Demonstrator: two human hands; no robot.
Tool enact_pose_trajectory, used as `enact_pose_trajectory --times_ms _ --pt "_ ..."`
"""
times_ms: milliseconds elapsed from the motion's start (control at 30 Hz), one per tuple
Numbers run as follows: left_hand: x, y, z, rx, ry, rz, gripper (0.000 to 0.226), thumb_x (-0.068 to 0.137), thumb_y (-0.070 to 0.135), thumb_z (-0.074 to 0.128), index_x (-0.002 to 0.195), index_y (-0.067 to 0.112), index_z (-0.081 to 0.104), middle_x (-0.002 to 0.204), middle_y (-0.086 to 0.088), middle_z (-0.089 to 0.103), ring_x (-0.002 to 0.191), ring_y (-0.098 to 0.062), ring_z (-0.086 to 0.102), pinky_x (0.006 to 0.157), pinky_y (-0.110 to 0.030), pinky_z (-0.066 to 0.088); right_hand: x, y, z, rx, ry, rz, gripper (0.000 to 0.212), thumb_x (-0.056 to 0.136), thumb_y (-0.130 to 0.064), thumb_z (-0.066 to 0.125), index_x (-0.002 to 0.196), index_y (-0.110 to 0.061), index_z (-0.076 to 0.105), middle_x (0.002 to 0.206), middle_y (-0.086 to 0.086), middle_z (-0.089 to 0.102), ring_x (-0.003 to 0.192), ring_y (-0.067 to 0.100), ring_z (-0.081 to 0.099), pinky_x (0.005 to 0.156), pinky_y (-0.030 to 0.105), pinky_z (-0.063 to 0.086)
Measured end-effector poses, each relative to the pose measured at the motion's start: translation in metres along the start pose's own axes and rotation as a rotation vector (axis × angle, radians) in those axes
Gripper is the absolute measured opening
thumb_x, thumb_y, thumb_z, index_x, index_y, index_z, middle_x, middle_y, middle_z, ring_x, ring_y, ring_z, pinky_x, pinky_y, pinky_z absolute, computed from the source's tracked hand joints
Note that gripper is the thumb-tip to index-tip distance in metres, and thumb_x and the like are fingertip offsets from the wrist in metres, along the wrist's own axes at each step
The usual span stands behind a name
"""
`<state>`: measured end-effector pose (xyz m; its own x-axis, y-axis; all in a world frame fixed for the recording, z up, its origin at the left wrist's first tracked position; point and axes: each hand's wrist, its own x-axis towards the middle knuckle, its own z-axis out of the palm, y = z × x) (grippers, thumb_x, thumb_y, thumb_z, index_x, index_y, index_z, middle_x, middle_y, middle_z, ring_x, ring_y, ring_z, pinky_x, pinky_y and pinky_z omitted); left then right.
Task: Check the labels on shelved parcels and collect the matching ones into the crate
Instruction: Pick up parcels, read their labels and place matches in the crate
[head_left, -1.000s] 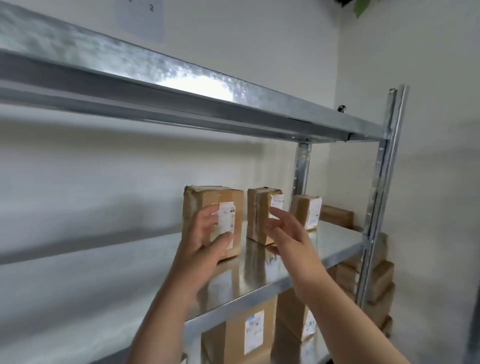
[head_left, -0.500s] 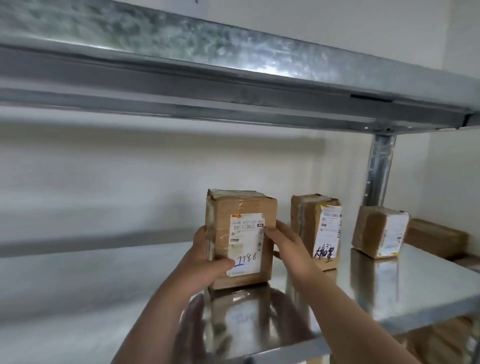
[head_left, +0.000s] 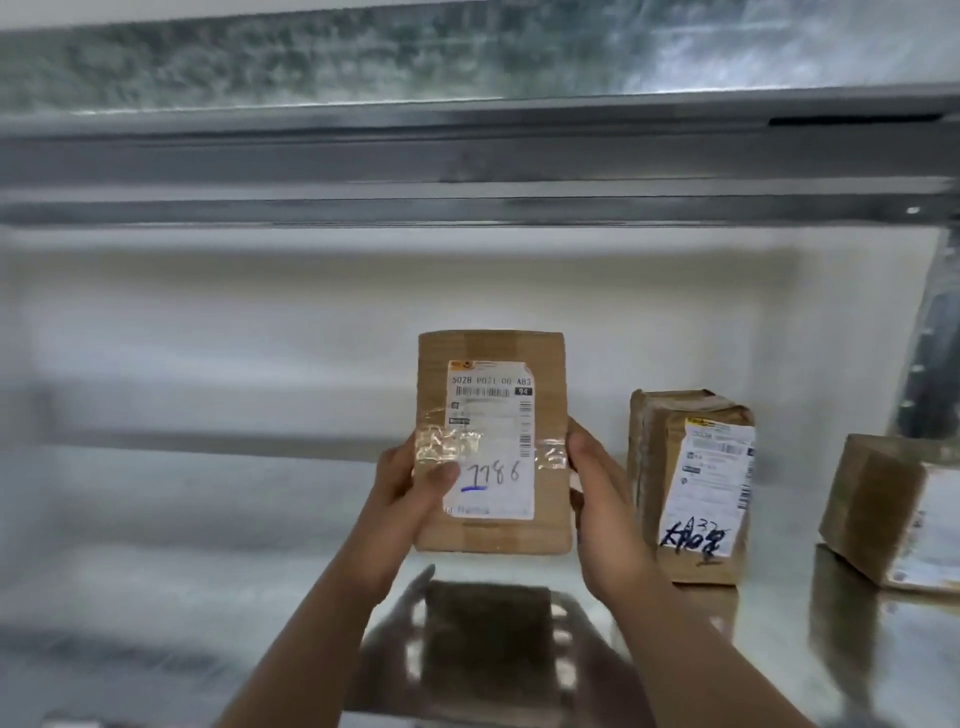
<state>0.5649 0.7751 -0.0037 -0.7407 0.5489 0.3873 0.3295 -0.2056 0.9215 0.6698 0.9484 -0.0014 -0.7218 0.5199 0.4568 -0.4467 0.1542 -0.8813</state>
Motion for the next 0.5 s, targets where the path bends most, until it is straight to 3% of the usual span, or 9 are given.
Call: enact_pose_trajectory --times_ms 100,167,267,400,500 --pt "-0.002 -0.007 0.002 -0.057 -0.001 0.013 0.061 0.076 0.054 0.073 0.131 0.032 0.056 0.142 -0.013 0.053 0.121 -0.028 0.068 0.093 -0.043 0.061 -0.001 0.003 -0.001 0.047 -0.114 -0.001 0.058 0.099 -0.059 0.051 0.152 -0.037 0.05 0.149 -0.003 0.062 0.14 0.021 0.057 0.118 0.054 0.042" --pt "-0.003 -0.008 0.0 -0.093 0.009 0.031 0.069 0.074 0.056 0.072 0.134 0.03 0.054 0.144 -0.014 0.053 0.122 -0.031 0.067 0.092 -0.044 0.061 -0.003 0.004 0.001 0.027 -0.153 -0.012 0.059 0.1 -0.054 0.052 0.156 -0.038 0.044 0.149 -0.007 0.061 0.141 0.017 0.056 0.122 0.052 0.037" --pt "-0.006 -0.009 -0.002 -0.08 -0.008 0.103 0.059 0.083 0.053 0.067 0.138 0.036 0.056 0.146 -0.01 0.056 0.129 -0.034 0.062 0.098 -0.05 0.059 -0.005 0.004 0.002 -0.009 -0.135 -0.047 0.06 0.097 -0.051 0.051 0.156 -0.039 0.043 0.146 -0.015 0.063 0.138 0.007 0.056 0.123 0.047 0.036" --pt "-0.008 -0.011 -0.003 -0.06 -0.058 0.176 0.057 0.091 0.033 0.058 0.147 0.024 0.05 0.136 -0.001 0.068 0.125 -0.025 0.067 0.089 -0.031 0.061 -0.009 0.001 0.002 0.018 -0.123 -0.065 0.063 0.097 -0.053 0.052 0.157 -0.033 0.044 0.149 -0.011 0.061 0.141 0.009 0.055 0.123 0.048 0.037" --pt "-0.009 -0.01 -0.005 -0.101 -0.078 0.231 0.068 0.087 0.038 0.063 0.152 0.024 0.046 0.14 0.002 0.067 0.129 -0.019 0.064 0.095 -0.025 0.057 -0.013 0.0 0.003 0.044 -0.136 -0.078 0.073 0.095 -0.062 0.059 0.159 -0.031 0.04 0.153 -0.005 0.058 0.145 0.017 0.052 0.124 0.055 0.034"
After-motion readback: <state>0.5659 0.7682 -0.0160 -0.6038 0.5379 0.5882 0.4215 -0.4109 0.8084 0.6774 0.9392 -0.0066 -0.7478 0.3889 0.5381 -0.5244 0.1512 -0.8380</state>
